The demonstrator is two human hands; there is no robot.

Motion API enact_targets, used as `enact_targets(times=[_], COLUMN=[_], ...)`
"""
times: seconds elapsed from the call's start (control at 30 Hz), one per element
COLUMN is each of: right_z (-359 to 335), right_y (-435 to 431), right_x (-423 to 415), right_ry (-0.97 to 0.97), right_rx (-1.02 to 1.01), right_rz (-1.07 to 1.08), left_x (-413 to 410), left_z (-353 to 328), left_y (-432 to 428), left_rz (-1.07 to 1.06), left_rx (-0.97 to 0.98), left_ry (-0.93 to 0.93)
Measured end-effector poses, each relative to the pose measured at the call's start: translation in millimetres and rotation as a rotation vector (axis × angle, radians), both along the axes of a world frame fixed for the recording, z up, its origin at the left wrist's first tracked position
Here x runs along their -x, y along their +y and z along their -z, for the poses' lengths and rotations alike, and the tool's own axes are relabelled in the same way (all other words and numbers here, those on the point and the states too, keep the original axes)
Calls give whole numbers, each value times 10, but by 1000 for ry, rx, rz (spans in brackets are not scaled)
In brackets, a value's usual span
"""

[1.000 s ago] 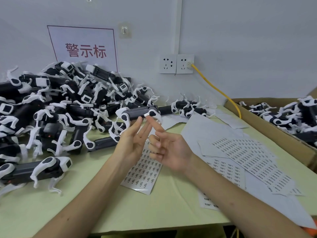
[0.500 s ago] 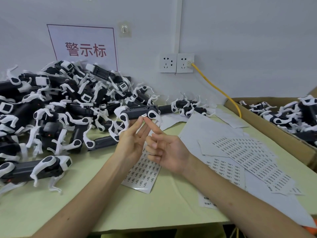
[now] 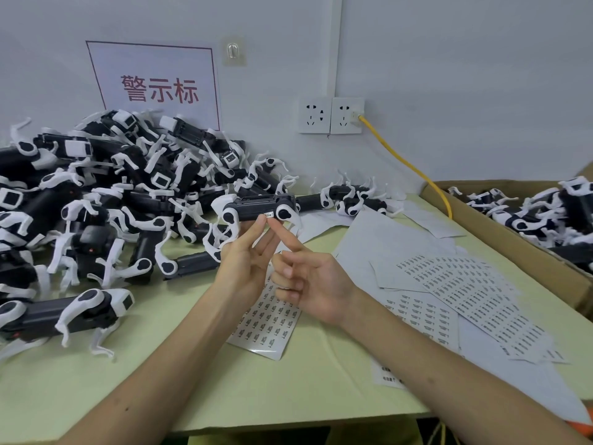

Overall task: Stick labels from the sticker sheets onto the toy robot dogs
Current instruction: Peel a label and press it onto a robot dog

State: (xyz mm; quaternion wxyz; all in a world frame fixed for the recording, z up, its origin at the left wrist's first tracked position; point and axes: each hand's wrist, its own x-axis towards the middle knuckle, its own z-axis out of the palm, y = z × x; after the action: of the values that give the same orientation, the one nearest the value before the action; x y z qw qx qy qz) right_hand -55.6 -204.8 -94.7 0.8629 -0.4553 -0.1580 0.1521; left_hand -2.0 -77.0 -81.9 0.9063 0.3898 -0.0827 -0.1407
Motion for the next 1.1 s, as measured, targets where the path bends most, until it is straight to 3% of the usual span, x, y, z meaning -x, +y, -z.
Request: enact_targets(times=[1.1], right_z=[-16], right_y=[34], right_x=[27], right_ry=[14], right_rx=[-48], right_rz=[53], left_x=[26], left_z=[12], left_y=[-3], left_rz=[21], left_rx=[21], left_ry=[-28])
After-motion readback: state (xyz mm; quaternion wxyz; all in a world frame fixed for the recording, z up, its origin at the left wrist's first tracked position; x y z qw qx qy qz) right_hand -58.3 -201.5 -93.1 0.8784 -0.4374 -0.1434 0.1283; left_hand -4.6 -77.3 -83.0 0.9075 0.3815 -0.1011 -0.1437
